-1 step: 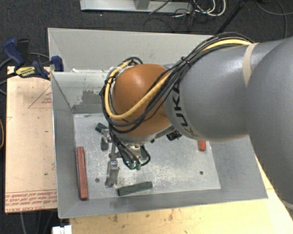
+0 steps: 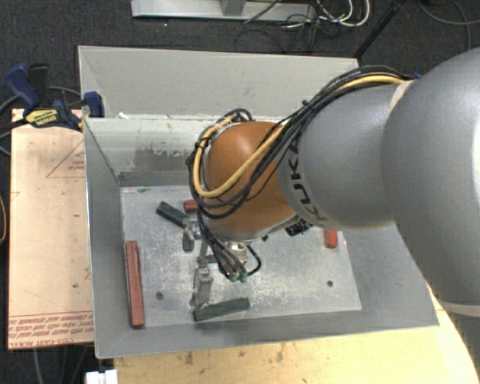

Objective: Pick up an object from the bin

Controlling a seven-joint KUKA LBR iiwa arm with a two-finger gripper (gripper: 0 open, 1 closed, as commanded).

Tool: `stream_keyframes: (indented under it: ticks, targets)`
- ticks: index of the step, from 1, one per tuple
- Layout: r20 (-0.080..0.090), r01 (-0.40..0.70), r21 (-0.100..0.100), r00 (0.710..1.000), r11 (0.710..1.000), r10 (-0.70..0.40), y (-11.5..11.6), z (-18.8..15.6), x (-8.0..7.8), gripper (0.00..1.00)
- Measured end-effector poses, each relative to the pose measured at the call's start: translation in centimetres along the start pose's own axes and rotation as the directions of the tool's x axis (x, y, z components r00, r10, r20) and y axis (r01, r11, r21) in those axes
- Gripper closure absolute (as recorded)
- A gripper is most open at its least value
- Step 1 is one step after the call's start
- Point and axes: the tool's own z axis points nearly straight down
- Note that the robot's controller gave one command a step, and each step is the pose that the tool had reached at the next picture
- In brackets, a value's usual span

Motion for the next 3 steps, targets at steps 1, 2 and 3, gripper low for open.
stream_keyframes:
  ticks: [1,2,3]
  targets:
    - [0.016,0.134,-0.003,0.991,0.991,-0.134,-6.8,6.0,2.2,0.00]
    - [0.006,0.139,-0.004,0.990,0.990,-0.139,-6.6,6.0,2.4,1.00]
    - [0.013,0.391,0.001,0.920,0.920,-0.391,-8.5,-1.6,-0.3,1.00]
